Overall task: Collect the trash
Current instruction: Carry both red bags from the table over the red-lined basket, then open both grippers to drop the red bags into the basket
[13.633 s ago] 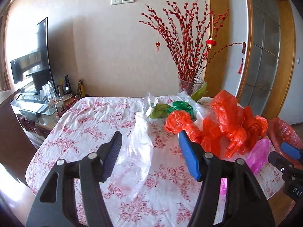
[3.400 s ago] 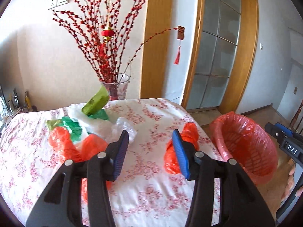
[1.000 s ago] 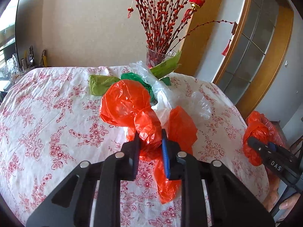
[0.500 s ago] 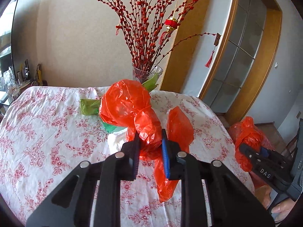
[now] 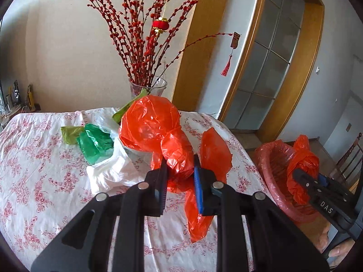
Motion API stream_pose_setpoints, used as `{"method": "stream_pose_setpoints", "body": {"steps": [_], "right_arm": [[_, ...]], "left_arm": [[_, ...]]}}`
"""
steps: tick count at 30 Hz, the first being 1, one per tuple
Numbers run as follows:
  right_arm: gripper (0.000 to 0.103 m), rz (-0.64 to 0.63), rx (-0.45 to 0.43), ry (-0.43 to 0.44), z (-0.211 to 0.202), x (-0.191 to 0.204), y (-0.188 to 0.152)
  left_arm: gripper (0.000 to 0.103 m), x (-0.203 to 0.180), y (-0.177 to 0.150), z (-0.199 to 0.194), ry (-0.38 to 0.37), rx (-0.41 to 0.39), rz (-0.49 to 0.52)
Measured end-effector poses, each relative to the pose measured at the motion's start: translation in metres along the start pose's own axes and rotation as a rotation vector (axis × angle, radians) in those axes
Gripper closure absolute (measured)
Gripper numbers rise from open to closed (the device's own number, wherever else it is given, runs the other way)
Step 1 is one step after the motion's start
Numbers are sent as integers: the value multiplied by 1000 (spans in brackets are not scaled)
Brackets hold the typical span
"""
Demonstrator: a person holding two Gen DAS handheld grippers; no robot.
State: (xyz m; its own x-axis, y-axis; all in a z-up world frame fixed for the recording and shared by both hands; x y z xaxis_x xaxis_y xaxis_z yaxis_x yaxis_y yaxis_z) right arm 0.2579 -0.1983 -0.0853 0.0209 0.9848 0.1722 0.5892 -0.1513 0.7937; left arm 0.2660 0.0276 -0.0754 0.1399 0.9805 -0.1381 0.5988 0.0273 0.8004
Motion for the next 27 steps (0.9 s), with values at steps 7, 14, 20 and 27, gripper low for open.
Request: {"method": "stream_pose_setpoints", "body": {"steps": [7, 14, 20, 27], "right_arm": [[55, 30, -20, -41, -9, -32, 2], [55, 74, -46, -87, -22, -67, 6], [55, 102, -69, -120, -33, -92, 9], [55, 131, -87, -144, -42, -117, 11]], "left_arm": [[82, -37, 3, 17, -49, 9, 46], [82, -77, 5, 30, -112, 18, 79], [82, -115, 7, 38, -170, 18, 111], [82, -149, 11, 46, -229, 17, 136]]}}
Point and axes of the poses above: each gripper's, at about its wrist camera, not at the fingertips, and z roughly the way its jaws point, x to its left, y to its top, the point moved 8 cm from there along z, roughly the way its jaws point, and after that the axes turned 5 degrees about z, right-handed, at the moved point
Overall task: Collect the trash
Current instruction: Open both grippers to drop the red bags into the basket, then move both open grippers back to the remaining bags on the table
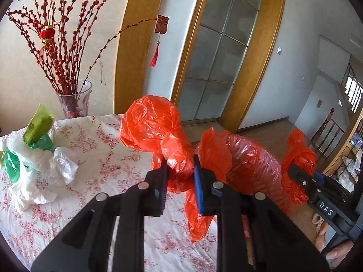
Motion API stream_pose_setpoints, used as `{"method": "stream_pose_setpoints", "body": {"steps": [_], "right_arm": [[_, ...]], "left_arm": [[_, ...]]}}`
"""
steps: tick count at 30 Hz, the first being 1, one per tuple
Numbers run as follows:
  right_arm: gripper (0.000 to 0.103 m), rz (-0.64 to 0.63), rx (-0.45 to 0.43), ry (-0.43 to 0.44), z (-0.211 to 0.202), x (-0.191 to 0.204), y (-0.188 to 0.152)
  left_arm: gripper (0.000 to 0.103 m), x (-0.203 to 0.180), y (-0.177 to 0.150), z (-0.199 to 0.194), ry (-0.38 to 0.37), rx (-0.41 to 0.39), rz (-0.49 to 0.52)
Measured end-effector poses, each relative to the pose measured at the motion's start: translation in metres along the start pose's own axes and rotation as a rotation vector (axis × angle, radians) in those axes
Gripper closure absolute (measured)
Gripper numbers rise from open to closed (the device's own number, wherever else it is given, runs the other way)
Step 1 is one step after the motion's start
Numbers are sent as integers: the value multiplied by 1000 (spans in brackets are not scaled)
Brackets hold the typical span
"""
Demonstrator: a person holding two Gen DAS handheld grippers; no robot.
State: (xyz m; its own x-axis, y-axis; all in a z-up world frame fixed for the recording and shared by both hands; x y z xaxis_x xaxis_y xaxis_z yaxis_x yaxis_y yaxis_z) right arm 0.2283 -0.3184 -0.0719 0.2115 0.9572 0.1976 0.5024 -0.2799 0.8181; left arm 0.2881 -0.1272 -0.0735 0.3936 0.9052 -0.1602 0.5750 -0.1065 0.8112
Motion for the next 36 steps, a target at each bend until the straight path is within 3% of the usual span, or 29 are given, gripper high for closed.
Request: {"method": "stream_pose_setpoints", "body": {"steps": [25, 28, 32, 36], "right_arm": [[55, 87, -36, -41, 9, -56, 22], [53, 96, -31, -40, 13, -60, 22], [41, 114, -17, -36, 18, -66, 19], [39, 120, -11, -45, 18, -71, 15]], "left_arm": [[81, -85, 9, 64, -148, 67, 64], [79, -91, 6, 74, -153, 85, 66], [72, -93, -1, 83, -146, 110, 64], [68, -85, -7, 87, -133, 129, 55]]}}
Point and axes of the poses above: each gripper's, at about its wrist camera, not at the fingertips, and z roughly the way its jaws point, x to its left, y to its top, the point moved 8 cm from there along z, roughly the way its jaws point, and after that the axes turned 5 degrees about z, right-handed, at the moved point
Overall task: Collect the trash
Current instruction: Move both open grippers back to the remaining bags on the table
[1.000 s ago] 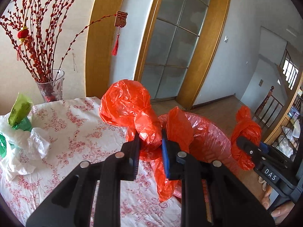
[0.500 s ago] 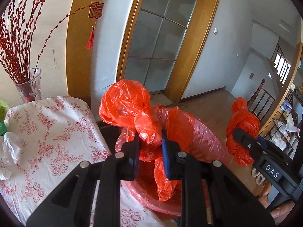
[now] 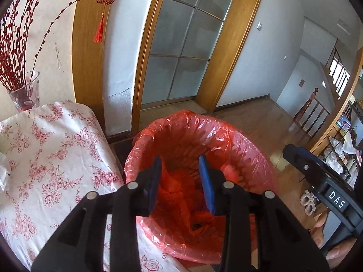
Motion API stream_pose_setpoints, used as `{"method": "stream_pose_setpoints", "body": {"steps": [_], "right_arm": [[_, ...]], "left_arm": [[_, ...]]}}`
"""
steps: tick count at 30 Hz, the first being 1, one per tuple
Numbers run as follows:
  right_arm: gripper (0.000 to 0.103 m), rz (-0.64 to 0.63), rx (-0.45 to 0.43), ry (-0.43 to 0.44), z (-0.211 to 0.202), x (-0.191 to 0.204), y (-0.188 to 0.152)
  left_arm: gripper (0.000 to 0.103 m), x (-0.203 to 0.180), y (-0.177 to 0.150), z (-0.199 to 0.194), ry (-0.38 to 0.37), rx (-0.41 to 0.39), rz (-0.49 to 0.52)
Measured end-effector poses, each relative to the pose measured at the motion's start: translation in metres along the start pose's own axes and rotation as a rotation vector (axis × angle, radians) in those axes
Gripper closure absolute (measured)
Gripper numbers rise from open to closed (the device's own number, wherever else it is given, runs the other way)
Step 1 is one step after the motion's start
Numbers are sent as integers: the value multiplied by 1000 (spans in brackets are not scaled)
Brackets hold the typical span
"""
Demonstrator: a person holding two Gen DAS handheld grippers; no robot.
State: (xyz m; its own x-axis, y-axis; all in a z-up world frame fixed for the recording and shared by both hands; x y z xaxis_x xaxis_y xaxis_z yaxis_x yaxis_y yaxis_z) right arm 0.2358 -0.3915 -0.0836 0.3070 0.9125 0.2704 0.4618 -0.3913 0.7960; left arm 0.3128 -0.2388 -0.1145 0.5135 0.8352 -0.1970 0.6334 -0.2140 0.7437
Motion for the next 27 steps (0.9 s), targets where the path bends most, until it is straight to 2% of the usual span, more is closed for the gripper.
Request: {"method": "stream_pose_setpoints", "body": {"steps": [4, 13, 27], "right_arm": [[39, 1, 5, -11, -1, -1, -3], [39, -45, 15, -1, -3, 19, -10], [39, -188, 71, 129, 5, 120, -39]], "left_arm": [[64, 13, -4, -11, 36, -17, -5], [55, 59, -17, -58, 175, -63, -3], [53, 159, -52, -142, 400, -127, -108]]}}
Point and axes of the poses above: each gripper's, at about its wrist camera, not at the fingertips, and z roughly the way its jaws point, x to its left, y to its top, the point moved 8 cm from there along z, roughly the way its jaws point, and after that the axes turned 5 degrees about z, right-handed, at the moved point
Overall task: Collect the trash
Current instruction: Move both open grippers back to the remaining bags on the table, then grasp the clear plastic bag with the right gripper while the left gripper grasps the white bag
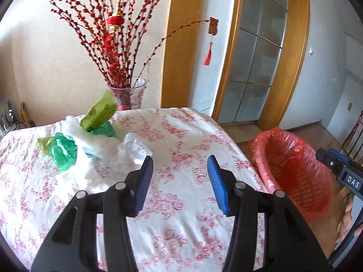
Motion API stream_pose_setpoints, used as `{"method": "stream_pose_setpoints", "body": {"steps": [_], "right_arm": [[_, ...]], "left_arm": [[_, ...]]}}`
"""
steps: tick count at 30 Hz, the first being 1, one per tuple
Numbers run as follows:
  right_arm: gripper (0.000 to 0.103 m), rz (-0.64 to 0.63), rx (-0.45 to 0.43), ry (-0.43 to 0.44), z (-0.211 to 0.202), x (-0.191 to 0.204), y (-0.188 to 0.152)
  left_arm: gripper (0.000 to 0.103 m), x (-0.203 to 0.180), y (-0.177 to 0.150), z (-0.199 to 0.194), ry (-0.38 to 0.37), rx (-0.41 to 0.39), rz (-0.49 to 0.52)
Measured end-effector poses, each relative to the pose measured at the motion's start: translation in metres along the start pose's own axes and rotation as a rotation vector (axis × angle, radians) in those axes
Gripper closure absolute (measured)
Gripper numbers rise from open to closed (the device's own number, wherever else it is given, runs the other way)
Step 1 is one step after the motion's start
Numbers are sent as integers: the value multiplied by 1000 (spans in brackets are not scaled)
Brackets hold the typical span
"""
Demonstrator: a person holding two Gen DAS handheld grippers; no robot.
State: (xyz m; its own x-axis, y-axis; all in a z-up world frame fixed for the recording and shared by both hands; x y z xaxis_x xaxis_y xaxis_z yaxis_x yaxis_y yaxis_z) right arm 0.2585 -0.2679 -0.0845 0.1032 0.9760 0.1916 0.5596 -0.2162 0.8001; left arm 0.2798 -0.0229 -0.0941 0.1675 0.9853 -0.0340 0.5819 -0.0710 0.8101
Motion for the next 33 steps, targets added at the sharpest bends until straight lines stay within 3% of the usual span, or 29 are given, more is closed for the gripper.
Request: {"method": "stream_pose_setpoints", "body": {"steps": [11, 20, 26, 33], "right_arm": [[43, -103, 50, 169, 24, 107, -13], [45, -163, 139, 328, 65, 209, -24], [44, -219, 194, 351, 102, 257, -32], [41, -264, 266, 333, 135, 274, -43]], "left_arm": [[53, 98, -28, -38, 186, -10, -77], [53, 145, -41, -52, 249, -8, -133], [53, 163, -42, -52, 269, -8, -150], [53, 177, -44, -50, 271, -5, -172]]}}
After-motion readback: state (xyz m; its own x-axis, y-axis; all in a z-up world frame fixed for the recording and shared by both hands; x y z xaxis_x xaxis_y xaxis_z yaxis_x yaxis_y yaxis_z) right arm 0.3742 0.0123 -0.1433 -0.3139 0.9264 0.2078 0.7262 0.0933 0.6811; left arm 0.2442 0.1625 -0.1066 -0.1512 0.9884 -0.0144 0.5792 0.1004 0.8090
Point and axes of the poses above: each gripper's, at about its wrist camera, not at the fingertips, and z roughly the way its jaws point, x to its left, y to its top, the point moved 8 cm from there along z, roughly the way its jaws point, and after that the axes turned 5 degrees about z, right-handed, at the moved point
